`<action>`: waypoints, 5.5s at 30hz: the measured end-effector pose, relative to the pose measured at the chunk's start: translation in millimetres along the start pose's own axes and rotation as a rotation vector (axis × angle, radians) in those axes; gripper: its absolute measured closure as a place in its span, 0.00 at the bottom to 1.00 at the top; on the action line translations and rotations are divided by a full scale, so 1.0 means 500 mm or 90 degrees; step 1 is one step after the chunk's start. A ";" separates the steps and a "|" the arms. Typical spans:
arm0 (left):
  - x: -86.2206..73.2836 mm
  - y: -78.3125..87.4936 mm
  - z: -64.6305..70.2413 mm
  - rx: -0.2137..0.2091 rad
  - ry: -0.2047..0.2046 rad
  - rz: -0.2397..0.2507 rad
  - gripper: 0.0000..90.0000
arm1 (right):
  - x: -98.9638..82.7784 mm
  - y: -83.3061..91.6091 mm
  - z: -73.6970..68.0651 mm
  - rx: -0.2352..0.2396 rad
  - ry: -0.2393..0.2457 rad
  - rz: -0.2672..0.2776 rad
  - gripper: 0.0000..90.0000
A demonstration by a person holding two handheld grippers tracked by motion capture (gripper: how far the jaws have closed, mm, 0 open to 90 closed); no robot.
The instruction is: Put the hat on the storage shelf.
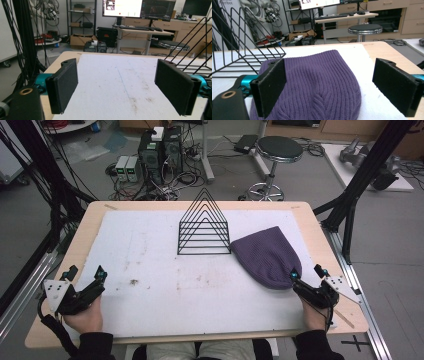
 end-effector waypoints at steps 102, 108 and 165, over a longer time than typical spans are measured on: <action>-0.012 -0.008 0.032 -0.031 -0.001 -0.015 0.21 | -0.021 -0.055 -0.059 0.424 0.566 -0.395 0.12; -0.013 -0.010 0.036 -0.035 -0.003 -0.015 0.21 | -0.027 -0.049 -0.042 0.441 0.607 -0.438 0.12; -0.015 -0.011 0.034 -0.043 0.015 -0.018 0.21 | -0.048 -0.091 0.009 0.351 0.567 -0.497 0.83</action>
Point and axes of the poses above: each handheld gripper's, and its own axes: y roughly backward along the jaws, x roughly out of its top, z roughly to its right, the point moved 9 cm from there along -y, roughly forward along the jaws, and after that the axes turned 10 degrees about -z, right-handed, at the moved point
